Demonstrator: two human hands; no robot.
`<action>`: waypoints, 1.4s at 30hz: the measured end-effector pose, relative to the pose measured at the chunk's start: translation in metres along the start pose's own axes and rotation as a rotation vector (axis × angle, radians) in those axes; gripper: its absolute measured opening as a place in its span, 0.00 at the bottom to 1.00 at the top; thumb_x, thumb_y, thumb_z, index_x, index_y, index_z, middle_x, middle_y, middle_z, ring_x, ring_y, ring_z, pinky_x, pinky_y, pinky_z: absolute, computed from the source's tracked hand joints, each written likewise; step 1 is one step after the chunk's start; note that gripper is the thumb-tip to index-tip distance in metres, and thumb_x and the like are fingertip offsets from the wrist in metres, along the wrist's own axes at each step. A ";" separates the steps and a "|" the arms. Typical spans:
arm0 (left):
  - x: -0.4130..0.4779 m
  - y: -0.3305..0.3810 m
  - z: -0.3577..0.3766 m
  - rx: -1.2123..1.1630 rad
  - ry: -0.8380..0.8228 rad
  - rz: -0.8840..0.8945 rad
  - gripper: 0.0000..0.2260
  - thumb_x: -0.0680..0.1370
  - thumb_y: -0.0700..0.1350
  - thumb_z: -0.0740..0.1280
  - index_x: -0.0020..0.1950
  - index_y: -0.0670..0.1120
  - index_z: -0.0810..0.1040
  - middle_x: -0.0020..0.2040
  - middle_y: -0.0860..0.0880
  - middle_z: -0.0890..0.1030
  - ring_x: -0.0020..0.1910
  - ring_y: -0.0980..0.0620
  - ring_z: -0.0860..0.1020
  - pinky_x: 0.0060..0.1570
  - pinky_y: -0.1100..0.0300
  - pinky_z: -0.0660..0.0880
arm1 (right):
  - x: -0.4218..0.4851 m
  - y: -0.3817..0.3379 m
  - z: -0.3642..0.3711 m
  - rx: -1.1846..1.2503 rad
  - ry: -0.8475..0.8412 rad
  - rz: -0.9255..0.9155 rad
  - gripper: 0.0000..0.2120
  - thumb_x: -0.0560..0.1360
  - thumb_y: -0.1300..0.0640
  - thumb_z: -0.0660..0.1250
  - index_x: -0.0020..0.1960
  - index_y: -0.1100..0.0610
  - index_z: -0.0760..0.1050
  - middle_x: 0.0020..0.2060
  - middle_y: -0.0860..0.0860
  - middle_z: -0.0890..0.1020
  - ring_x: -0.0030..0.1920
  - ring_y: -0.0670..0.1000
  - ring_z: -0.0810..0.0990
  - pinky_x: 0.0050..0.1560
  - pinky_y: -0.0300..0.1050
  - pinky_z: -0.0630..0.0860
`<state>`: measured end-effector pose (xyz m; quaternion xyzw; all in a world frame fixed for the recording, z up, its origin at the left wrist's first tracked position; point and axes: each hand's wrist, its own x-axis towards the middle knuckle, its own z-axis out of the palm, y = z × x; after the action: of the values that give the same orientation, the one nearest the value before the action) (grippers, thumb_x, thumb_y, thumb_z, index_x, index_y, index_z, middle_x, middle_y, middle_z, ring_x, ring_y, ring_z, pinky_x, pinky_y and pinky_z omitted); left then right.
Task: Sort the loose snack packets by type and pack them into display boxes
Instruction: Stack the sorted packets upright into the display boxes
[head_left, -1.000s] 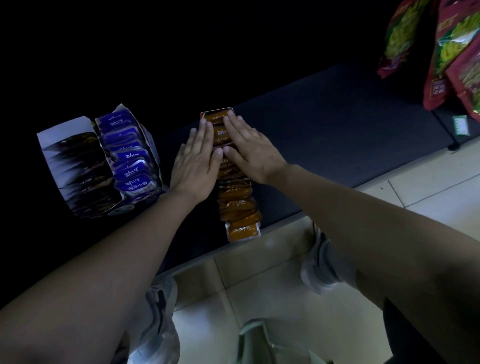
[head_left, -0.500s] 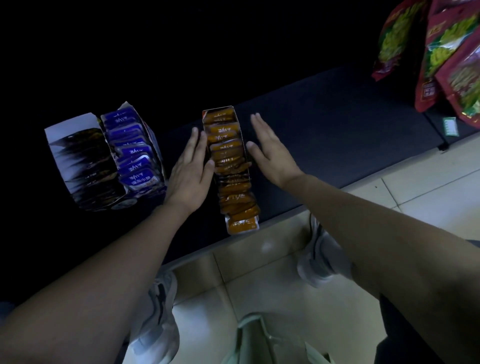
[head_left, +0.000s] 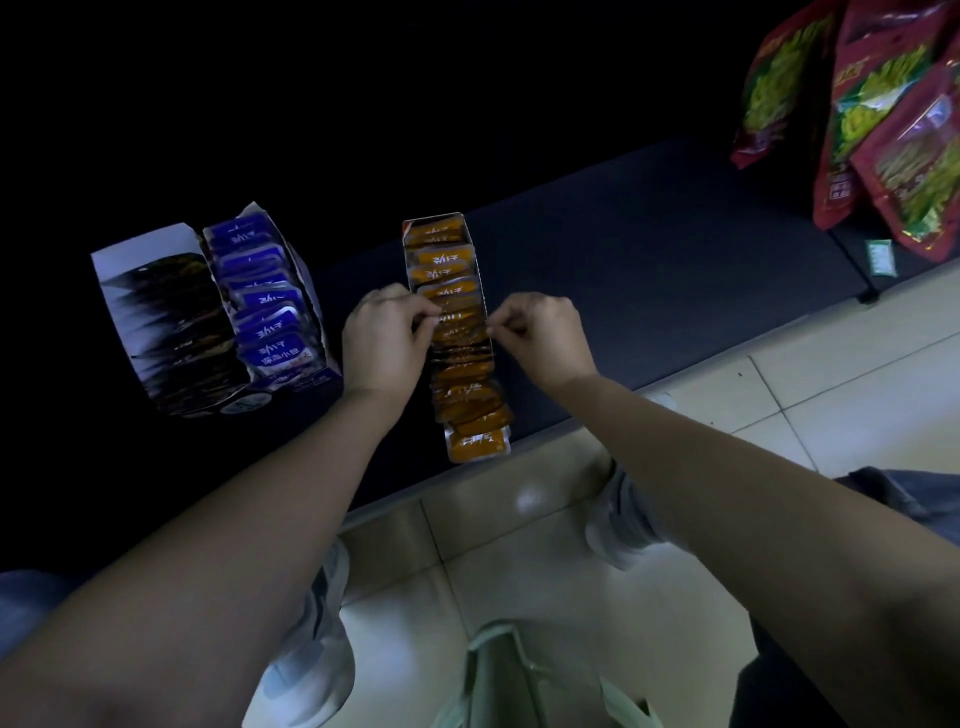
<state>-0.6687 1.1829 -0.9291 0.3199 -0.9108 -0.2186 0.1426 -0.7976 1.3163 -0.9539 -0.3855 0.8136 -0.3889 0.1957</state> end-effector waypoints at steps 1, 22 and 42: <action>0.001 0.000 0.001 -0.006 -0.003 0.001 0.05 0.75 0.41 0.71 0.49 0.46 0.84 0.46 0.49 0.80 0.48 0.49 0.77 0.48 0.52 0.76 | -0.001 0.000 0.002 -0.004 0.001 -0.005 0.03 0.72 0.64 0.72 0.43 0.57 0.81 0.40 0.49 0.83 0.40 0.46 0.80 0.45 0.46 0.80; -0.015 -0.011 -0.005 -0.026 -0.068 0.102 0.05 0.75 0.40 0.70 0.50 0.44 0.82 0.48 0.48 0.78 0.47 0.51 0.78 0.48 0.53 0.78 | 0.005 0.000 0.008 -0.043 0.016 -0.089 0.02 0.73 0.58 0.70 0.46 0.54 0.79 0.42 0.49 0.82 0.41 0.48 0.80 0.42 0.52 0.79; -0.012 -0.021 0.002 0.104 -0.061 0.125 0.06 0.77 0.44 0.68 0.50 0.46 0.83 0.45 0.48 0.83 0.43 0.47 0.78 0.39 0.54 0.75 | 0.021 0.002 0.005 -0.259 -0.045 -0.290 0.05 0.72 0.61 0.71 0.47 0.55 0.83 0.46 0.52 0.85 0.42 0.54 0.83 0.42 0.52 0.80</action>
<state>-0.6492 1.1764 -0.9428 0.2626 -0.9430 -0.1712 0.1113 -0.8081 1.2984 -0.9593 -0.5292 0.7882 -0.2962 0.1047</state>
